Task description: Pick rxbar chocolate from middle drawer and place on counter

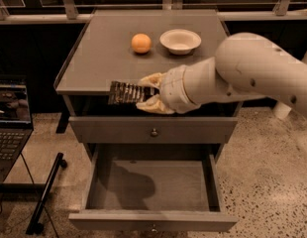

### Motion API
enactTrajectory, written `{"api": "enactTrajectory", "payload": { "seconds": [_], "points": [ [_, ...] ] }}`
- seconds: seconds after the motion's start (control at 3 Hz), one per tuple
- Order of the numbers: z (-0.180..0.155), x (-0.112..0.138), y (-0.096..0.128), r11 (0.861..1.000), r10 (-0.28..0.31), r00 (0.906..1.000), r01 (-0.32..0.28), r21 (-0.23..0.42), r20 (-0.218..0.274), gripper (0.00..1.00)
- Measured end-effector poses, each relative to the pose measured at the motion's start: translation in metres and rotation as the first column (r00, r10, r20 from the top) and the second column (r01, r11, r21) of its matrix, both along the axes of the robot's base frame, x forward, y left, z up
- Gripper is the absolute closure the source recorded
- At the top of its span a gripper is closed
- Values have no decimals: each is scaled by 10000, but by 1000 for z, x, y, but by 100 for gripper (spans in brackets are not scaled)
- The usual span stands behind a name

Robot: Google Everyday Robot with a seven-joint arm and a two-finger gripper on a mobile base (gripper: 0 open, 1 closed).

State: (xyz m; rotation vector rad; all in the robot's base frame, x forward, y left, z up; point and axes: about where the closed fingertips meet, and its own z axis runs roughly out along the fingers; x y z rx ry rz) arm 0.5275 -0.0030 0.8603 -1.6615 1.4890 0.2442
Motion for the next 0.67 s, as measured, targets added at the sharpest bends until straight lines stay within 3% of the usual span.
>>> {"api": "enactTrajectory", "payload": {
  "seconds": [0.67],
  "points": [
    [25,64,44,9991,-403,9991,402,-158,-97,100]
  ]
}}
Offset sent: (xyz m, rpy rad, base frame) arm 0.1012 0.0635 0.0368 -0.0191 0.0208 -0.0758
